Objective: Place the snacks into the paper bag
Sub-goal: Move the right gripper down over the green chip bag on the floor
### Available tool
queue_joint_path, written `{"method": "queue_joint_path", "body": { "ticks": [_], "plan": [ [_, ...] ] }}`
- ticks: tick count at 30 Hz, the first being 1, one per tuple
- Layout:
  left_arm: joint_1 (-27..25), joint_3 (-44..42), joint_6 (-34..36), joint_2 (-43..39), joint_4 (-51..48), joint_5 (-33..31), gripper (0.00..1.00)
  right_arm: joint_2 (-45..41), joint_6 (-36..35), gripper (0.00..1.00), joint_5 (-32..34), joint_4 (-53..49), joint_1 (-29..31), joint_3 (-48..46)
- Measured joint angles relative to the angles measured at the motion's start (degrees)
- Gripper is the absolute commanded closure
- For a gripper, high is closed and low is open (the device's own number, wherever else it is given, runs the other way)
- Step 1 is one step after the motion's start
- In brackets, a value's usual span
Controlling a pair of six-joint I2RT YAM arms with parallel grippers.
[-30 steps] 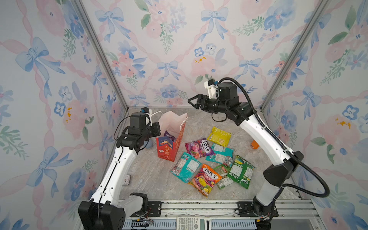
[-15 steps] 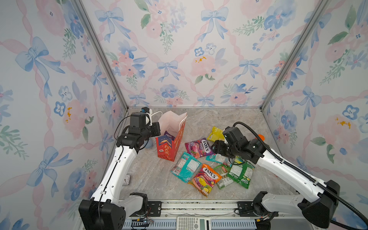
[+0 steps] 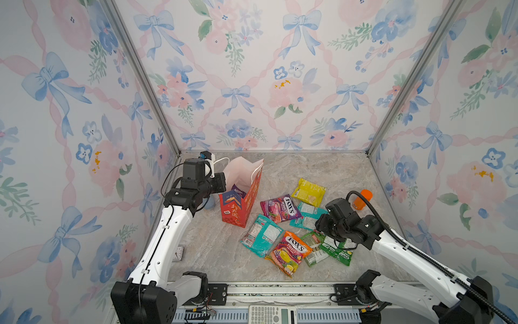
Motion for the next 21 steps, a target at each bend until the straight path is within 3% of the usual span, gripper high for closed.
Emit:
{"method": "queue_joint_path", "body": {
  "ticks": [6, 13, 21],
  "plan": [
    [0.33, -0.48, 0.0, -0.02, 0.15, 0.0, 1.0, -0.13, -3.1, 0.44, -1.09, 1.05, -6.73, -2.34],
    [0.33, -0.52, 0.0, -0.02, 0.15, 0.0, 1.0, -1.05, -7.34, 0.4, -1.42, -1.2, -14.36, -2.51],
    [0.33, -0.52, 0.0, 0.0, 0.15, 0.04, 1.0, -8.13, -8.37, 0.12, -0.76, -6.91, -23.5, -8.72]
  ]
}}
